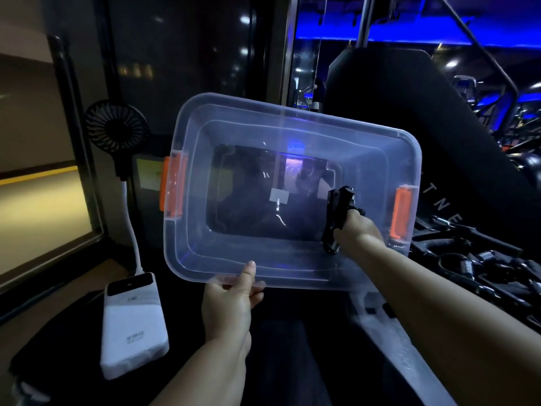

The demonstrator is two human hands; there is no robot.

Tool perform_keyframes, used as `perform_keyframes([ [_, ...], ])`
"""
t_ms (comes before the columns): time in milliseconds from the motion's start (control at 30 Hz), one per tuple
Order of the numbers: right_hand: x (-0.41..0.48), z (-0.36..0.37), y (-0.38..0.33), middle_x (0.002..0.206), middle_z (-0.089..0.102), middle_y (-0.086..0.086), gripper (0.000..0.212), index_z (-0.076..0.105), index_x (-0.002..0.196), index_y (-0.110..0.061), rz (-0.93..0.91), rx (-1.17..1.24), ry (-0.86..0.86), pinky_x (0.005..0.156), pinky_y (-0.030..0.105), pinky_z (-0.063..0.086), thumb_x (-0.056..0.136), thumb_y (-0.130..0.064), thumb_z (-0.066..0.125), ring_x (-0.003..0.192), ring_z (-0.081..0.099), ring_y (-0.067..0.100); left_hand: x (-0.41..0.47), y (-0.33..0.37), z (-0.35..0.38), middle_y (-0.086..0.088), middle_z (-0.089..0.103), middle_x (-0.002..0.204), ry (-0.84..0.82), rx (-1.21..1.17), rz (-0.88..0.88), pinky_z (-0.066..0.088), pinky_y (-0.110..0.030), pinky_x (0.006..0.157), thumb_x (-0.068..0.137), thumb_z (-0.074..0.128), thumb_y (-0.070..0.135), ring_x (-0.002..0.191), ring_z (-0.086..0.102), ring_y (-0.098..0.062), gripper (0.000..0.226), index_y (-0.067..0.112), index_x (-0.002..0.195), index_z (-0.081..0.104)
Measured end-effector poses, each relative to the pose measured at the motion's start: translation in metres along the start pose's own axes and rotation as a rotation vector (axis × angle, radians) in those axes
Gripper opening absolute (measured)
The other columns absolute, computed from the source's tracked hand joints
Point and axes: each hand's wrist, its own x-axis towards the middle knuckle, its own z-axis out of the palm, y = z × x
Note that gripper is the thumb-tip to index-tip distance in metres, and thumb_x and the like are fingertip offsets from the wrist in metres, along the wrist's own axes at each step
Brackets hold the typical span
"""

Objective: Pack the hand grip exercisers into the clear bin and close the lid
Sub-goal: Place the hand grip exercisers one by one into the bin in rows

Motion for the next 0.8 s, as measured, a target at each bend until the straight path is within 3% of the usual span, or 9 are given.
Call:
perform_keyframes([
  [233,0.006,0.008,-0.002,0.109,0.061,0.020,0.028,0.044,0.107,-0.009,0.022,0.009,0.028,0.073,0.034,0.038,0.082,-0.013,0.055,0.100,0.058,0.037,-0.001,0.002,0.002,-0.002,0.068,0.056,0.008,-0.023,0.015,0.050,-0.018,0.046,0.082,0.075,0.023,0.056,0.069,-0.012,0.032,0.005,0.092,0.051],
  [367,0.004,0.011,-0.006,0.113,0.061,0.020,0.020,0.041,0.099,-0.012,0.021,0.050,0.076,0.071,0.032,0.037,0.084,-0.013,0.054,0.103,0.059,0.037,0.001,0.002,0.002,-0.006,0.066,0.061,0.018,-0.052,-0.004,0.050,-0.019,0.046,0.082,0.074,0.021,0.054,0.069,-0.013,0.031,0.008,0.092,0.048],
  [500,0.001,0.017,-0.009,0.115,0.060,0.021,0.020,0.043,0.104,-0.008,0.032,0.096,0.096,0.077,0.036,0.041,0.088,-0.017,0.052,0.106,0.058,0.038,0.002,0.002,0.001,-0.015,0.065,0.076,0.026,-0.078,-0.018,0.050,-0.018,0.045,0.083,0.073,0.020,0.054,0.068,-0.013,0.030,0.011,0.092,0.046],
  [667,0.001,0.017,-0.011,0.113,0.061,0.024,0.015,0.042,0.105,-0.009,0.016,-0.032,0.112,0.081,0.040,0.043,0.090,-0.011,0.044,0.106,0.058,0.040,0.001,0.002,0.001,-0.013,0.063,0.075,0.011,-0.084,-0.002,0.049,-0.018,0.044,0.084,0.072,0.018,0.052,0.067,-0.012,0.030,0.011,0.092,0.044],
  [800,0.003,0.015,-0.007,0.109,0.063,0.022,0.009,0.042,0.098,-0.013,-0.059,-0.188,0.120,0.075,0.039,0.042,0.090,-0.012,0.044,0.103,0.060,0.040,0.001,0.001,0.000,-0.014,0.064,0.080,0.012,-0.074,0.000,0.050,-0.018,0.045,0.084,0.072,0.019,0.053,0.068,-0.012,0.030,0.009,0.096,0.046],
])
